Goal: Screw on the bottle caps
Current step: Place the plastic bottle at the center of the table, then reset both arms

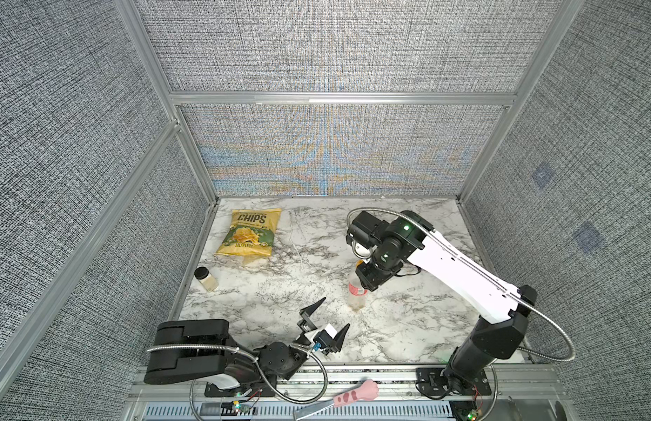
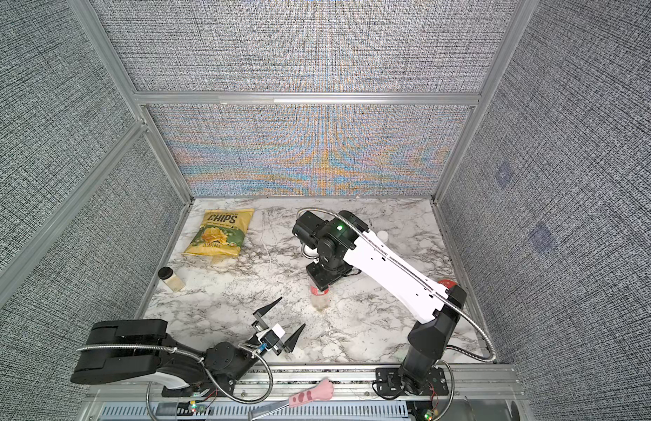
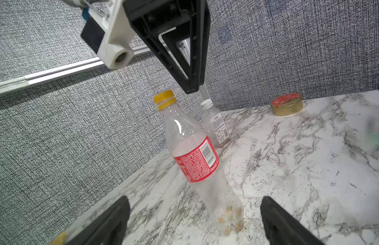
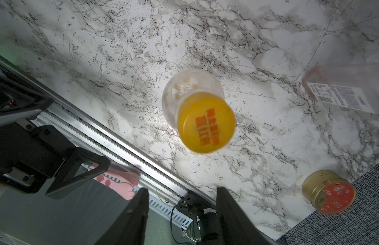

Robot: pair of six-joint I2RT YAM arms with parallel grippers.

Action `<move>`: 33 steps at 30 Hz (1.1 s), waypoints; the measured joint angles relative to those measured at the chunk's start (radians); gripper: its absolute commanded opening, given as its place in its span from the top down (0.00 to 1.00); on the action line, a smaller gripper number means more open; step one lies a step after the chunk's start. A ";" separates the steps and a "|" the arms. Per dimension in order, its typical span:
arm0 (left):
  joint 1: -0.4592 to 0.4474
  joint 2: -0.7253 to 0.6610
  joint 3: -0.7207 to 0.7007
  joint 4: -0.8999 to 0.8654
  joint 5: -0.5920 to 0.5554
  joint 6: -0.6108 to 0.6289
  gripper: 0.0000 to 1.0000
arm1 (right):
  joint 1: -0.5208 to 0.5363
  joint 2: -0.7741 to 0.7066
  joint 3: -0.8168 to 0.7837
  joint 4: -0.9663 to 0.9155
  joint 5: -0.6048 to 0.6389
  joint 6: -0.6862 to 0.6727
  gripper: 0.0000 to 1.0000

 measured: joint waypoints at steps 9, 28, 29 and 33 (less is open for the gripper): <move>0.000 0.008 0.000 0.000 0.000 0.000 0.03 | 0.000 -0.027 0.027 -0.001 0.003 0.000 0.42; 0.049 -0.111 0.161 -0.024 -0.084 -0.006 0.03 | -0.039 -0.299 0.011 0.193 0.410 0.016 0.01; 0.071 -0.144 0.194 -0.064 -0.097 -0.013 0.03 | -0.048 -0.372 -0.077 0.270 0.439 0.005 0.01; 0.195 -0.355 0.314 -0.334 -0.098 -0.130 0.03 | -0.092 -0.633 -0.422 0.586 0.542 -0.034 0.01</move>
